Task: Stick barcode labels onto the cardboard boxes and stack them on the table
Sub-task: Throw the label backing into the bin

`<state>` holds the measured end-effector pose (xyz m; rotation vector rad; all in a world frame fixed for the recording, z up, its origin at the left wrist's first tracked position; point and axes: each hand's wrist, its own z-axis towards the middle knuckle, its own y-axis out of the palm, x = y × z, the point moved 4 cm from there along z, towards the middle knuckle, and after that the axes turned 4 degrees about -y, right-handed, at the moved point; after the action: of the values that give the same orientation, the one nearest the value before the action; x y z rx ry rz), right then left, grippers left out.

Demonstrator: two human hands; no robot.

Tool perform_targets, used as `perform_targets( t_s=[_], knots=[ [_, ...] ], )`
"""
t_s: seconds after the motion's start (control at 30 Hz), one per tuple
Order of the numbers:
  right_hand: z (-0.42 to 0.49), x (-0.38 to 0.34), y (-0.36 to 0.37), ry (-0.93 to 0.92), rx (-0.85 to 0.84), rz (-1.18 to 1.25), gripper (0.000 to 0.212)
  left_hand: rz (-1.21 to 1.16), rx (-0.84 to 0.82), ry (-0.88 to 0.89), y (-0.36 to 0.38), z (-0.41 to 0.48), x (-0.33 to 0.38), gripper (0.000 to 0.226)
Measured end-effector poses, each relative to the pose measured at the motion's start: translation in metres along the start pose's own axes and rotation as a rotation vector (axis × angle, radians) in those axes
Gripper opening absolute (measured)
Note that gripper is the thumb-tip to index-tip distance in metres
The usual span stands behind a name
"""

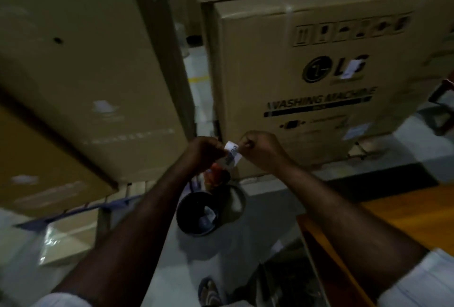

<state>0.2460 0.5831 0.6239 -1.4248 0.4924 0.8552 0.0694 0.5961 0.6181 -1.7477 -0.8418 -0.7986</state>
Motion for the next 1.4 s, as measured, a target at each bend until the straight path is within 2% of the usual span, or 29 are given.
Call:
perform_targets(
  t_s=[0.07, 0.13, 0.23, 0.5, 0.67, 0.83, 0.97, 1.03, 1.1, 1.17, 1.27, 1.4],
  knots=[
    [0.016, -0.012, 0.032, -0.078, -0.018, 0.013, 0.014, 0.016, 0.075, -0.045, -0.019, 0.003, -0.027, 0.005],
    [0.030, -0.014, 0.064, -0.043, -0.076, -0.059, 0.020, 0.058, 0.143, -0.042, -0.035, 0.011, -0.056, 0.007],
    [0.046, 0.001, 0.118, 0.043, -0.124, -0.112, 0.004, 0.101, 0.188, -0.115, -0.047, 0.028, -0.110, 0.012],
    [0.076, 0.095, 0.261, 0.355, -0.304, -0.172, 0.013, 0.109, 0.148, -0.395, -0.023, 0.076, -0.250, 0.006],
    [0.101, 0.175, 0.361, 0.425, -0.434, -0.222, 0.022, 0.045, 0.160, -0.565, 0.015, 0.120, -0.348, 0.007],
    [0.106, 0.256, 0.443, 0.507, -0.573, -0.202, 0.023, 0.013, 0.049, -0.706, 0.058, 0.152, -0.428, 0.011],
    [0.100, 0.303, 0.481, 0.504, -0.653, -0.272, 0.023, 0.137, -0.048, -0.710, 0.075, 0.153, -0.476, 0.008],
    [0.098, 0.318, 0.491, 0.469, -0.690, -0.291, 0.020, 0.129, -0.078, -0.710, 0.083, 0.149, -0.490, 0.018],
    [0.096, 0.330, 0.500, 0.360, -0.713, -0.265, 0.016, 0.148, -0.107, -0.777, 0.081, 0.142, -0.502, 0.029],
    [0.095, 0.342, 0.509, 0.436, -0.734, -0.215, 0.012, 0.205, -0.152, -0.774, 0.077, 0.138, -0.509, 0.033],
    [0.101, 0.338, 0.517, 0.508, -0.745, -0.211, 0.018, 0.194, -0.149, -0.801, 0.070, 0.133, -0.519, 0.034],
    [0.107, 0.307, 0.526, 0.460, -0.789, -0.274, 0.015, 0.185, -0.159, -0.810, 0.056, 0.129, -0.524, 0.038]
  ],
)
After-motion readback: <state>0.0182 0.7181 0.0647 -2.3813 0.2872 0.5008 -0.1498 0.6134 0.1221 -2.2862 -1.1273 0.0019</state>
